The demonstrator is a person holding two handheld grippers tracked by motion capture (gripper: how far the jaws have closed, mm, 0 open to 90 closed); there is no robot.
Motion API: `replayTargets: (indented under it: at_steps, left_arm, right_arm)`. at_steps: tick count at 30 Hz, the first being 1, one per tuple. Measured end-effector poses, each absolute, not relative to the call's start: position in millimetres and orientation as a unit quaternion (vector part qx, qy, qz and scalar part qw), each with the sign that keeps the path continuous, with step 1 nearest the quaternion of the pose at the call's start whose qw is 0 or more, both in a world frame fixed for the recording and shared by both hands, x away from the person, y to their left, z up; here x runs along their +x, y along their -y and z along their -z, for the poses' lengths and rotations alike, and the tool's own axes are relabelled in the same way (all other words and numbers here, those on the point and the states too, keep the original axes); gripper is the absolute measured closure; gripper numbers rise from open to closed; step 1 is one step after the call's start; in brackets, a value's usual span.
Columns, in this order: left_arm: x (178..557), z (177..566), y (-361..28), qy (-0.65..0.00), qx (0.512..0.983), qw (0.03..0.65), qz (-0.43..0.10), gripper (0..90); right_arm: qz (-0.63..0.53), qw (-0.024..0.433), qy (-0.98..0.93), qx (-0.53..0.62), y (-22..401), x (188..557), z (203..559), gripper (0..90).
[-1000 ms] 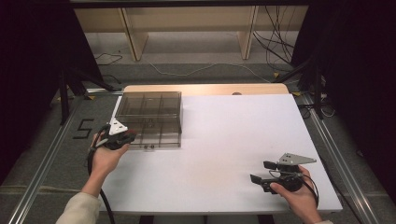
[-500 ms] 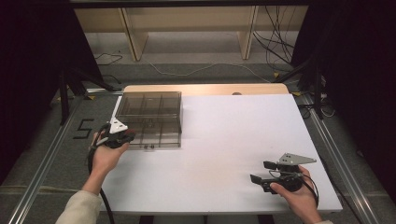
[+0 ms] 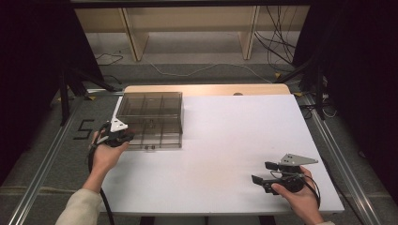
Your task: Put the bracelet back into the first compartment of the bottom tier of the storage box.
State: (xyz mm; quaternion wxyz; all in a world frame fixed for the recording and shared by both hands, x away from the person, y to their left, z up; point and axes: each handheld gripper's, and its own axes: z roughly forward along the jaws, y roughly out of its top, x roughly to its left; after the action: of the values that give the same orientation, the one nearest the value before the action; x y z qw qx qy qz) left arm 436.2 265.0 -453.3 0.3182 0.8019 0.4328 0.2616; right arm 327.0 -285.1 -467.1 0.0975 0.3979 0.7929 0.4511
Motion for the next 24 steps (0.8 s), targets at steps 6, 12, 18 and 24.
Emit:
replayTargets:
  at_steps: [6, 12, 18, 24]
  left_arm:
    - [438.5, 454.0, -266.2, -0.436, 0.801, 0.318, -0.261, 87.2]
    - [442.1, 456.8, -266.4, -0.437, 0.803, 0.314, -0.256, 87.2]
    - [447.2, 461.0, -266.2, -0.437, 0.807, 0.308, -0.252, 87.2]
    - [450.6, 464.4, -266.5, -0.439, 0.809, 0.303, -0.249, 87.2]
  right_arm:
    - [-0.451, 0.097, -0.793, 0.398, 285.2, 327.2, 467.1, 17.6]
    - [-0.451, 0.097, -0.793, 0.398, 285.2, 327.2, 467.1, 17.6]
    - [-0.450, 0.097, -0.793, 0.398, 285.3, 327.4, 467.2, 17.6]
    - [-0.450, 0.097, -0.793, 0.399, 285.2, 327.6, 467.2, 17.6]
